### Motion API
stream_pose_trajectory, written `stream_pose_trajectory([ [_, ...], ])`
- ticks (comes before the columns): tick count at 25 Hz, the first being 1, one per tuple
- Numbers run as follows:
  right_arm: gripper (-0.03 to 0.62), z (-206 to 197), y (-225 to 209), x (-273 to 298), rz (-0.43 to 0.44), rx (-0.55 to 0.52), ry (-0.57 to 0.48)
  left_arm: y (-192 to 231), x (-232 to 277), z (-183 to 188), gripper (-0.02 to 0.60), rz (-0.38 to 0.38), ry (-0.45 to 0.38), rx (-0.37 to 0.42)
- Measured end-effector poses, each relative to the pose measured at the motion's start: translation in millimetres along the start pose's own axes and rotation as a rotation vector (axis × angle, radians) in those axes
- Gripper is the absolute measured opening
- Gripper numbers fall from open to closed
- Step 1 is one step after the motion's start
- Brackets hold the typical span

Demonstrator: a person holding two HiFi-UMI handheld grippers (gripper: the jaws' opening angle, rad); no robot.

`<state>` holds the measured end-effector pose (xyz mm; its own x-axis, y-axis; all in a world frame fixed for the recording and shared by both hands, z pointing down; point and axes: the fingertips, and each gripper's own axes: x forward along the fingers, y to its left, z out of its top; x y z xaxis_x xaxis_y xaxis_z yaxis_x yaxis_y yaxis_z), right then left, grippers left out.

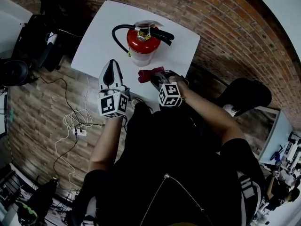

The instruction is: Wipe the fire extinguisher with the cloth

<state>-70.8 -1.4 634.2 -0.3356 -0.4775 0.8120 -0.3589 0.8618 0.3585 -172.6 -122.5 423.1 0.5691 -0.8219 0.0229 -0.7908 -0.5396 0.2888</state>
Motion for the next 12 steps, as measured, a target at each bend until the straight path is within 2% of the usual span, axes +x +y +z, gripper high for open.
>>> stream_pose_trajectory([
  [5, 0.069, -25.9, 14.9, 63.2, 0.062, -0.096, 0.082, 19.1, -11.3, -11.6, 0.008, 0.047, 0.019, -0.013],
  [9, 0.069, -48.5, 15.3, 98.8, 0.066, -0.187, 0.143, 25.7, -22.1, -23.4, 0.008, 0.067, 0.046, -0.018],
  [12, 0.069, -65.6, 13.8, 120.4, 0.066, -0.208, 0.179, 30.8, -27.9, -29.5, 0.008, 0.08, 0.06, -0.024],
])
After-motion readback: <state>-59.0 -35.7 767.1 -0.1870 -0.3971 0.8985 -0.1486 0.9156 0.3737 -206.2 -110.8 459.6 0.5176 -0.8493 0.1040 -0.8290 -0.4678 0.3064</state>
